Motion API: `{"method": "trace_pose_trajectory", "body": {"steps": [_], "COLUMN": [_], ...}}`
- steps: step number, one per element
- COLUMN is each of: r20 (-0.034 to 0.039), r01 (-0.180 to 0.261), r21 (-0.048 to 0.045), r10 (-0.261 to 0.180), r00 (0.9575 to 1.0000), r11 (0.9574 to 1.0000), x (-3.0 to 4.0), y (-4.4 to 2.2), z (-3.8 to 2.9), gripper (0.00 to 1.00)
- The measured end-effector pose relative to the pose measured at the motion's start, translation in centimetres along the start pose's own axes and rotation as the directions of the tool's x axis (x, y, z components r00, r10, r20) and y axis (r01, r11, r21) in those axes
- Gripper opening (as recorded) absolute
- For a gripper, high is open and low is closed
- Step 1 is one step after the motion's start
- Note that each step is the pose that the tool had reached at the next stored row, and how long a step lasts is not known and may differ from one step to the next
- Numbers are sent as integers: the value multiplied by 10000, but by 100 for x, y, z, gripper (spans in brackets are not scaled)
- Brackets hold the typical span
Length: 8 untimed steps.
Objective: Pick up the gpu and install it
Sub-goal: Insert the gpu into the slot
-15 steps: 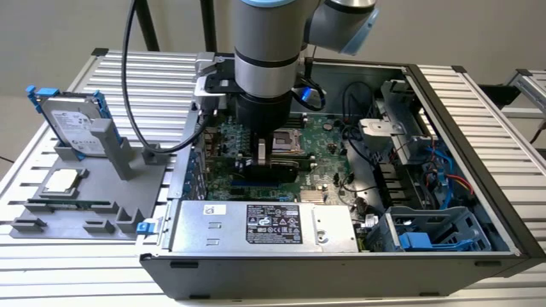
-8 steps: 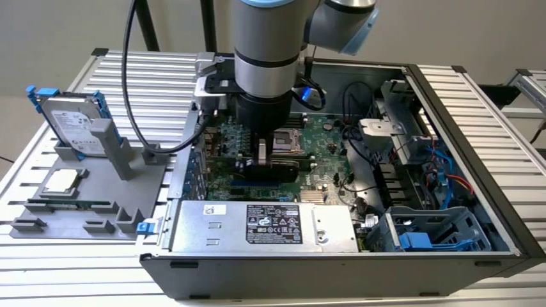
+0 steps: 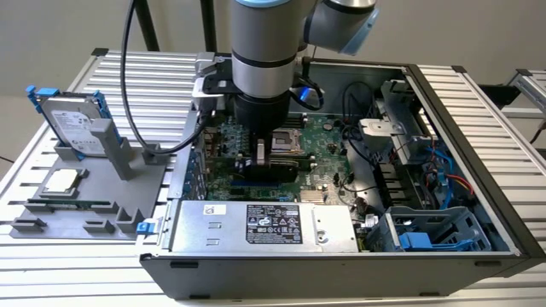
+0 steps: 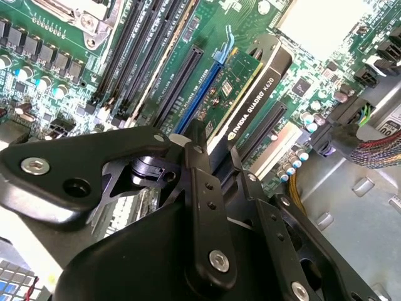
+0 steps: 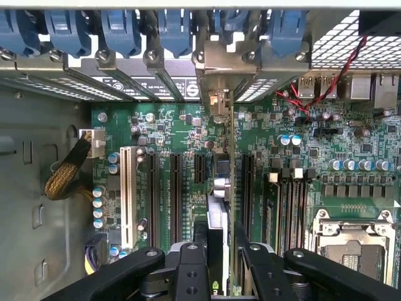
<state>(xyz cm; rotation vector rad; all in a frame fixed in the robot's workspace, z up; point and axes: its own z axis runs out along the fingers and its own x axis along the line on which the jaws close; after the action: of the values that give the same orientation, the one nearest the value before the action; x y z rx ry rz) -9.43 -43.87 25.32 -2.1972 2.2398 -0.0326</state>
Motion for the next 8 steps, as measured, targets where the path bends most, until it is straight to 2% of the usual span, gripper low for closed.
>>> {"method": "trace_pose_trajectory", "body": {"steps": [8], "r20": [7], "r01": [-2], "r21": [8], "r10": [2], "r00": [10000], "r11": [10000], "x": [-1], "y": [9], "z": [27], "gripper": [0]}}
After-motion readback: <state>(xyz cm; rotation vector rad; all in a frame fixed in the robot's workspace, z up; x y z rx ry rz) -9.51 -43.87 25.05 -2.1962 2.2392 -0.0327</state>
